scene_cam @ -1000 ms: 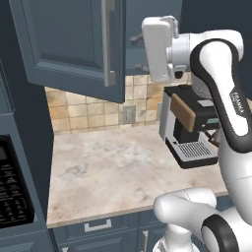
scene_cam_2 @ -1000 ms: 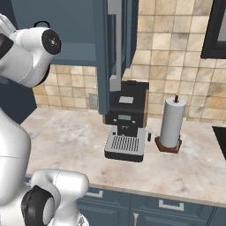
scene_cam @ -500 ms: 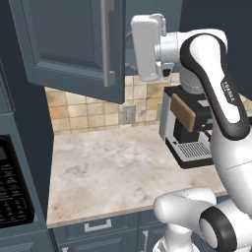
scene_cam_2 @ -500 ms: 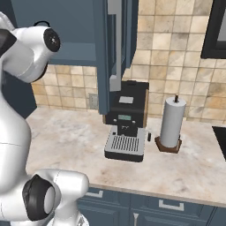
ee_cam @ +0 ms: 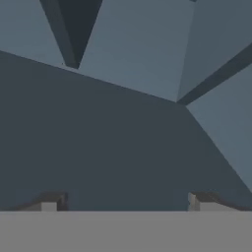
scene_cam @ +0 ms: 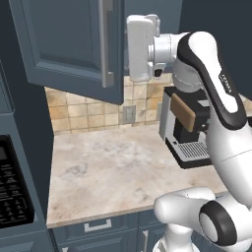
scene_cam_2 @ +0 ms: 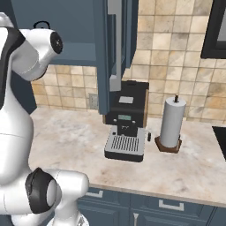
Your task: Open the cabinet, pick the kettle from the cabinet, and place it in the sink.
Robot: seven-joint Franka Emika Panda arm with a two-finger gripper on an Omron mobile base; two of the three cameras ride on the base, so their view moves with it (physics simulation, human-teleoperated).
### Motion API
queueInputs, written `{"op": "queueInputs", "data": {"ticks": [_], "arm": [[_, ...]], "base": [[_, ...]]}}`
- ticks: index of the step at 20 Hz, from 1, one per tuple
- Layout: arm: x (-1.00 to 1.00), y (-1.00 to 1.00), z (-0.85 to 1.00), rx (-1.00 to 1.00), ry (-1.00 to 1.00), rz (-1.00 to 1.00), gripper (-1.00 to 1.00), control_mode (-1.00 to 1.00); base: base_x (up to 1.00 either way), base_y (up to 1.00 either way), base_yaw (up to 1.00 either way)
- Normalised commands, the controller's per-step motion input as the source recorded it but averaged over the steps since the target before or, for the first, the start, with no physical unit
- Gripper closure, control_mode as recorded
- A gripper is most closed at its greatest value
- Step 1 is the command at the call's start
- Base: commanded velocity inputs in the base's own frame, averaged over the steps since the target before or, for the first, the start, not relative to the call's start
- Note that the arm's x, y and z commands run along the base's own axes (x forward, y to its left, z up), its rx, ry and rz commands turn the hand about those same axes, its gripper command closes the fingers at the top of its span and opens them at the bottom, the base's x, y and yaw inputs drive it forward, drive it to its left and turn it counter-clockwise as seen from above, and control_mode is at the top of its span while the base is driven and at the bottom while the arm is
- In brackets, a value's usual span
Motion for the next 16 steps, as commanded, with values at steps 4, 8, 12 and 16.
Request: {"op": "queueInputs", "data": {"ticks": [4,8,12,16], "arm": [[-0.06,0.36,0.00,0.00,0.00,0.11,-1.00,-1.00],[-0.16,0.38,0.00,0.00,0.00,0.11,-1.00,-1.00],[-0.18,0.41,0.00,0.00,0.00,0.11,-1.00,-1.00],[-0.19,0.43,0.00,0.00,0.00,0.10,-1.00,-1.00]], "base": [[0.00,0.00,0.00],[0.00,0.00,0.00],[0.00,0.00,0.00],[0.00,0.00,0.00]]}}
